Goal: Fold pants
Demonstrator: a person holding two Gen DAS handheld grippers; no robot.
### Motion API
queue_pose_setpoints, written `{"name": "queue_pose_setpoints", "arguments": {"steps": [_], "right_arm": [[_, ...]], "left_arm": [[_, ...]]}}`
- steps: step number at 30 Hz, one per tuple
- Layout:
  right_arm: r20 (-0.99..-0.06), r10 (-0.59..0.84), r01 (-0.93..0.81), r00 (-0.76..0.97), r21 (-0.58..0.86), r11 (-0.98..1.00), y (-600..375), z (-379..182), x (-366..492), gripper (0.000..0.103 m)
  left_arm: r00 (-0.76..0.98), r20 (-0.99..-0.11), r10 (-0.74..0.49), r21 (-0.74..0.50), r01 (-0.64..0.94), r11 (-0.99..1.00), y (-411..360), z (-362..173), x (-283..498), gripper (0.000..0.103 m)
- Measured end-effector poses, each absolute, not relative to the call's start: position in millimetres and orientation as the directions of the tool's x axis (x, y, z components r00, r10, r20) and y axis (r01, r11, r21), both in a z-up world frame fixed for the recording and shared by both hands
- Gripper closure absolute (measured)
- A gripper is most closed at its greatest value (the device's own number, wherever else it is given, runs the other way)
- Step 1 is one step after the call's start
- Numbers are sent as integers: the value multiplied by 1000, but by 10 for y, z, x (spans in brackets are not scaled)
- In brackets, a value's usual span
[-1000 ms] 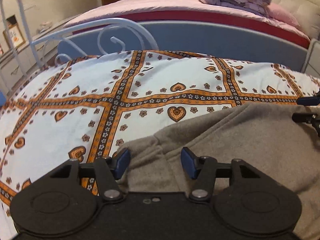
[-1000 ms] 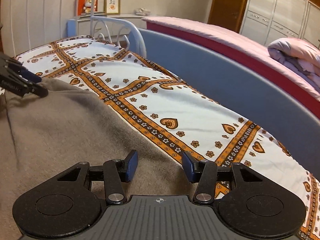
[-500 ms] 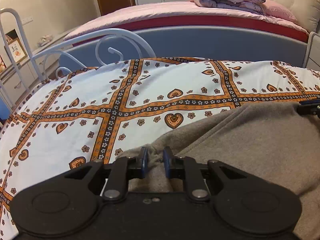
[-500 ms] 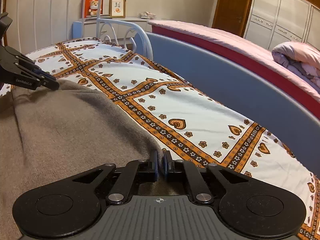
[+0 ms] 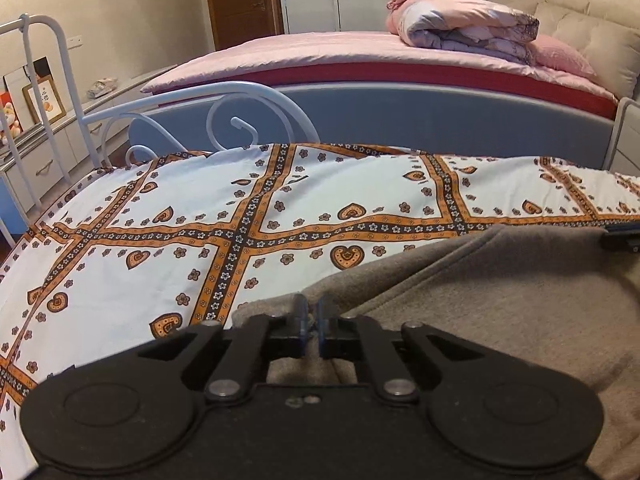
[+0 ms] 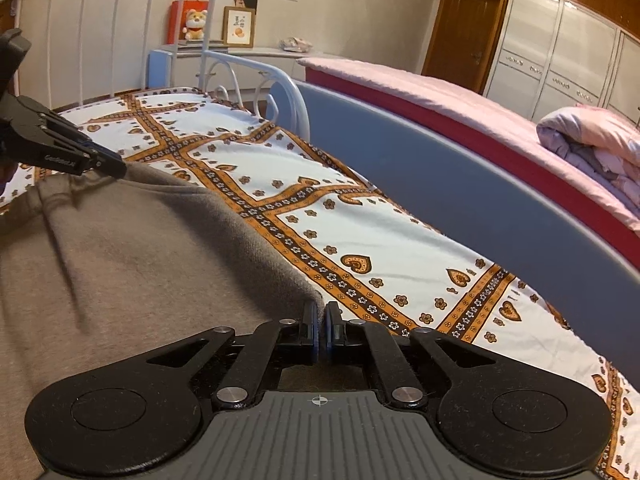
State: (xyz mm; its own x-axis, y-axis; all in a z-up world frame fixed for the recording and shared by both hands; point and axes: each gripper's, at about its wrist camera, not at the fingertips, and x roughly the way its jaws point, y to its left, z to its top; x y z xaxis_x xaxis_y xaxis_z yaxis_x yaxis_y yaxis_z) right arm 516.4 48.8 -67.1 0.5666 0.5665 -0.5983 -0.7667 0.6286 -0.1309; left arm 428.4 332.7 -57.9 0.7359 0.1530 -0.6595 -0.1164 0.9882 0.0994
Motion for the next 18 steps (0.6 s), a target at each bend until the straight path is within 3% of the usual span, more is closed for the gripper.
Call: {"name": "queue_pose_setpoints", "arguments": {"steps": [10, 18], "right_arm": [[-571, 583, -772, 577, -148, 618, 382, -407, 4757, 99], [-500, 616, -784, 608, -256, 566, 40, 10, 3757, 102]], "left_arm": [[779, -614, 129, 40, -133, 990, 3313, -346, 3894, 103], [829, -549, 105, -47, -156, 987, 3285, 60, 2958, 103]]}}
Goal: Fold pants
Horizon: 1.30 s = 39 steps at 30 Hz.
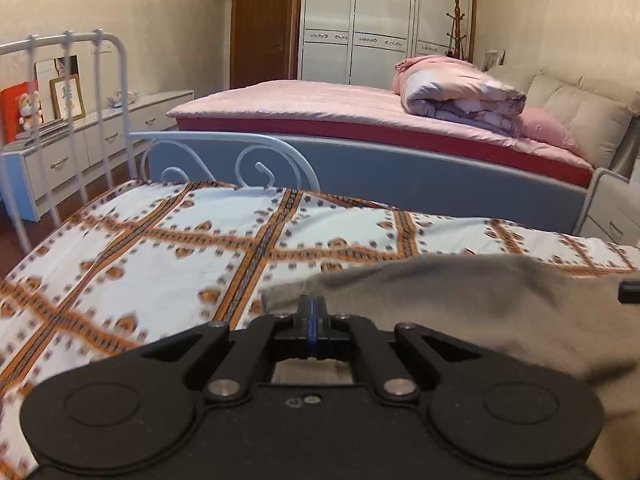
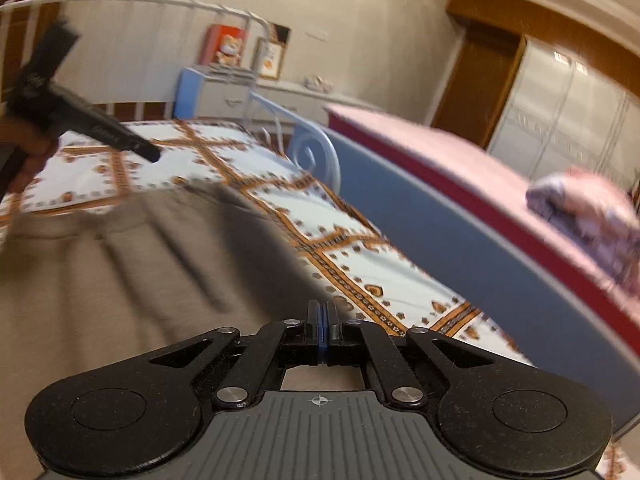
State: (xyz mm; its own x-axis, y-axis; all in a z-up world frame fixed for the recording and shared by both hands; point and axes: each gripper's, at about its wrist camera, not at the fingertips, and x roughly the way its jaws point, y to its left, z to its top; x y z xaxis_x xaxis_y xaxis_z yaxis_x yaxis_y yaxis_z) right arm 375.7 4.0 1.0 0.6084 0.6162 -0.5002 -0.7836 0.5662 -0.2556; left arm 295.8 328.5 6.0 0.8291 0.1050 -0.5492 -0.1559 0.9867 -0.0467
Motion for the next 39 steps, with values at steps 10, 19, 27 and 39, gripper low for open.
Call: {"name": "queue_pose_setpoints", "arguments": {"steps": [10, 19, 27, 39], "right_arm": [[-564, 560, -762, 607, -213, 611, -145, -115, 3302, 96], [-546, 541, -710, 640, -151, 688, 225, -372, 5005, 10], [-656, 551, -754, 516, -44, 655, 319, -671, 5684, 67], [-683, 599, -813, 418, 13, 582, 296, -889, 5684, 86]], "left_arm": [[792, -597, 126, 12, -149, 989, 3250, -18, 3079, 38], [721, -690, 54, -43, -115, 992, 3707, -463, 4213, 59], [674, -738, 39, 21, -35, 999, 3678, -631, 4456, 54], [690, -721, 62, 68, -19, 997, 3559, -785, 4539, 61]]}}
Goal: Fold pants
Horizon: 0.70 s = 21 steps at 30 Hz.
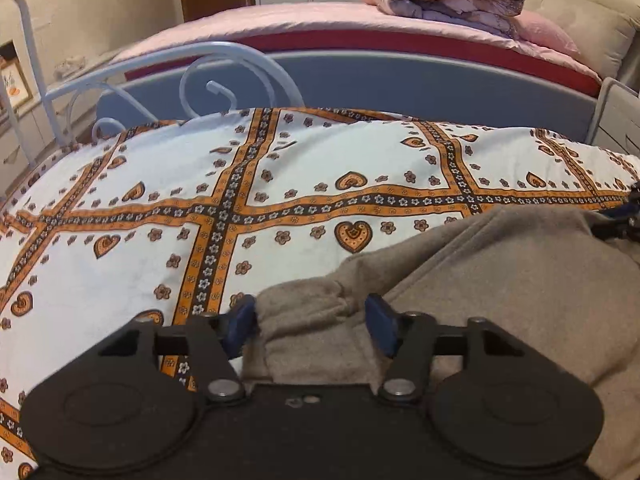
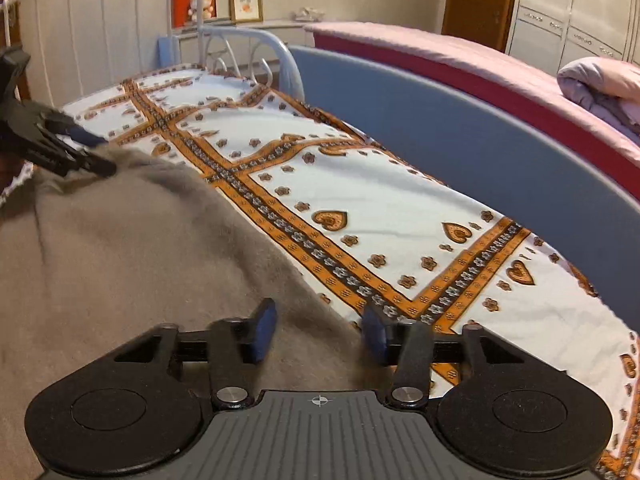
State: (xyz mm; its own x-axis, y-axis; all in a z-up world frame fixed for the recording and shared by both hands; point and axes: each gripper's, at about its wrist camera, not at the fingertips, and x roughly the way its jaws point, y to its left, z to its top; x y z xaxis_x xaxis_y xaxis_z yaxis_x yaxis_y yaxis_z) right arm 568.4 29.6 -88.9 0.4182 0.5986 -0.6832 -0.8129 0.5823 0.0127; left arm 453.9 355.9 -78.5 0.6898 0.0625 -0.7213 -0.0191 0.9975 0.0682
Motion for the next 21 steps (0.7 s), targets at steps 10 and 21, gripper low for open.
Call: {"name": "queue_pose_setpoints", "arguments": {"steps": [10, 21], "right_arm": [[-612, 583, -803, 535, -154, 576, 293, -600, 5100, 99], [-563, 591, -795, 578, -223, 564, -20, 19, 4135, 99]], "left_arm": [[780, -622, 65, 13, -73, 997, 3541, -467, 4222, 75], [854, -520, 26, -27, -47, 999, 3389, 201, 3410, 79]]}}
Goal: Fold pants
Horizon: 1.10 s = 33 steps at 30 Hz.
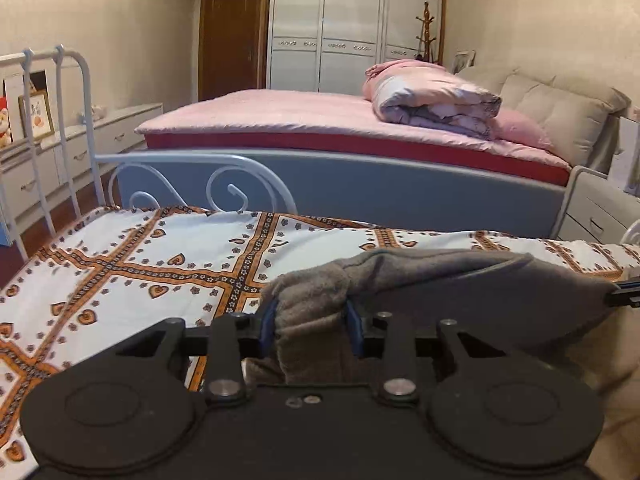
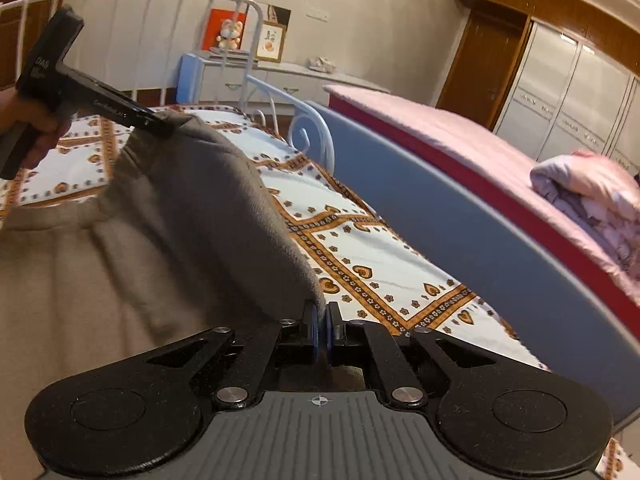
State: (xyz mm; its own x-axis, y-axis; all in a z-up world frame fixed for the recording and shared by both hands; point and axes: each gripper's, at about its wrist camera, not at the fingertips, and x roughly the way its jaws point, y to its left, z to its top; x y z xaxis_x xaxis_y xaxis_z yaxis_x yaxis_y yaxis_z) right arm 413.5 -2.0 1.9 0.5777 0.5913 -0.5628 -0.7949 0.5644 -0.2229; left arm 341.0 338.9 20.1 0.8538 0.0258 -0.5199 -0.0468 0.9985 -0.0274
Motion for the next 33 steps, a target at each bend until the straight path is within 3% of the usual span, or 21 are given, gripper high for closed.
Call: {"name": "queue_pose_setpoints", "arguments": {"steps": [1, 2, 11, 15, 20, 21, 22, 23, 25, 26, 27, 33], "right_arm": [[-560, 593, -795, 579, -225, 563, -51, 57, 4038, 99], [-559, 593, -795, 580, -229, 562, -72, 86, 3952, 99], [-548, 589, -795, 594, -285, 536, -192, -1, 2882, 99], [-572, 550, -787, 609, -350, 507, -183, -531, 2193, 96], [-574, 532, -738, 623, -204, 643, -466, -643, 1873, 95], [-563, 525, -710, 639, -169, 683, -530, -619, 1888, 93], [-552, 517, -681, 654, -132, 721, -584, -582, 1913, 77], [-543, 505, -643, 670, -87, 761, -643, -547, 1964, 53], [-523, 494, -573, 694, 14, 820, -750, -485, 2091, 38], [-519, 486, -546, 703, 44, 837, -783, -463, 2150, 38], [-525, 491, -532, 695, 84, 842, -816, -420, 2212, 38], [-581, 522, -402, 625, 334, 852, -995, -532, 2613, 38]], "left_arm": [[855, -519, 24, -32, -47, 998, 3380, 219, 3332, 81], [855, -518, 25, -36, -51, 998, 3369, 230, 3259, 92], [847, -531, 17, -139, -107, 984, 3306, -99, 2298, 95], [781, -618, 93, -171, -249, 953, 3354, -462, 1800, 88], [795, -600, 90, -290, -321, 902, 3399, -417, 1378, 79], [802, -591, 82, -315, -323, 893, 3408, -380, 1369, 78], [808, -586, 69, -338, -321, 885, 3403, -337, 1397, 74], [810, -584, 55, -358, -317, 878, 3409, -308, 1439, 71], [808, -589, 36, -375, -313, 873, 3372, -283, 1529, 62], [803, -595, 40, -369, -316, 874, 3339, -283, 1576, 53], [793, -606, 58, -350, -331, 876, 3303, -302, 1632, 51], [780, -616, 111, -337, -388, 858, 3294, -489, 1706, 51]]}}
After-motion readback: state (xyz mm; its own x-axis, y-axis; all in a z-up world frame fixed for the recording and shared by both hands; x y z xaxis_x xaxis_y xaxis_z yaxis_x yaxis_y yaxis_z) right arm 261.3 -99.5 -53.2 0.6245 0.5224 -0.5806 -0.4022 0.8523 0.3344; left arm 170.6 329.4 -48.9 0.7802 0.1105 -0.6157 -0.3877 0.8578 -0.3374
